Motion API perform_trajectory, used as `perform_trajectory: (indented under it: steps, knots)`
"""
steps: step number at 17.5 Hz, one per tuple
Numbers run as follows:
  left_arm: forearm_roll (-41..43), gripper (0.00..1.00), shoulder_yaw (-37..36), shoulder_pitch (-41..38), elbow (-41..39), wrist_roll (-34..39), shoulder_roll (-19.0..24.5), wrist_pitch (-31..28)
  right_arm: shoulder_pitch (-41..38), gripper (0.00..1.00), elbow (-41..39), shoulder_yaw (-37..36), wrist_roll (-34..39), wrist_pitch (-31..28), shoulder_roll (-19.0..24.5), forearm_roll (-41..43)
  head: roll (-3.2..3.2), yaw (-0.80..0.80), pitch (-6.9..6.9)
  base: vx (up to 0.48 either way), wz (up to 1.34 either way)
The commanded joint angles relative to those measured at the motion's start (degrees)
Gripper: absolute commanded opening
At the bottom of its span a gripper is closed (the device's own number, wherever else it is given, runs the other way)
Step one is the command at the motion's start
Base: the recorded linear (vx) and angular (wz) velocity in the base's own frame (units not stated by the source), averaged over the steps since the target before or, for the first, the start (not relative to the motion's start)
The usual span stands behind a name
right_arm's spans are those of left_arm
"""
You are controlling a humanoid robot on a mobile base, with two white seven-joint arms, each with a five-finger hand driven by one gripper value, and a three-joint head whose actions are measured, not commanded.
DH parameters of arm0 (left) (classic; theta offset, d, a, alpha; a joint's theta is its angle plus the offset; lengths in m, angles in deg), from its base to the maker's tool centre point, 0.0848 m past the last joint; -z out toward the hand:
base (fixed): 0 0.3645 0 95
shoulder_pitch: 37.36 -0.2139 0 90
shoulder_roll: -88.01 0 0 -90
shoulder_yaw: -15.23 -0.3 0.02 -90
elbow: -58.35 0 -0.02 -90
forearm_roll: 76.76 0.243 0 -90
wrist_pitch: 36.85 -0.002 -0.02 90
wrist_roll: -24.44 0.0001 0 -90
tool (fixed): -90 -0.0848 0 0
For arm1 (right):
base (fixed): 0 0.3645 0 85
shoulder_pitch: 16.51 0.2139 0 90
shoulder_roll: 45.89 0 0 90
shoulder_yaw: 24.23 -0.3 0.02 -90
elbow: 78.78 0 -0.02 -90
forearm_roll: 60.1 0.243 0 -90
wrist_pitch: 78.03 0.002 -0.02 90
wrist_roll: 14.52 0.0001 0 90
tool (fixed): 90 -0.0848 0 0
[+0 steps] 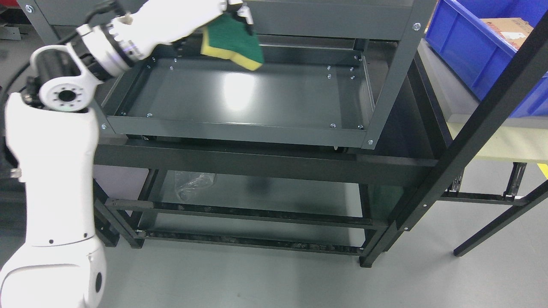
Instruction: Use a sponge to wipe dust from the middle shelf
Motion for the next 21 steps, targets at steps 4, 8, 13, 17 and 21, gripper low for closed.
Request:
perform_trajectory:
  steps: [4,8,13,17,21]
  knots:
    - [4.3,0.0,-21.7,2.8,-0.4,8.3,-7.0,0.0,0.0,1.0,-1.0,0.0,0.0,0.0,-1.0,0.0,0.0,0.0,0.0,0.0,0.0]
    - [3.3,0.01,-18.4,-3.5,-0.2,9.7,-7.0,0.0,0.0,1.0,-1.0,0.0,0.0,0.0,-1.0,0.0,0.0,0.0,-0.01,0.0,0.0]
    - [-13.7,0.03,-9.4,-29.4,0.9,10.2,-7.0,0.0,0.0,1.0,-1.0,0.0,0.0,0.0,-1.0,0.0,0.0,0.0,-0.01,0.0,0.0]
    - [-33.0,0.02,-2.0,-38.7,0.6,18.6,-7.0,-18.0,0.0,1.0,-1.0,0.0,0.0,0.0,-1.0,0.0,0.0,0.0,-0.01,0.0,0.0]
    - [-37.6,0.01,2.3,-45.0,-2.9,28.4,-7.0,-20.5,0.0,1.0,-1.0,0.1,0.0,0.0,-1.0,0.0,0.0,0.0,0.0,0.0,0.0]
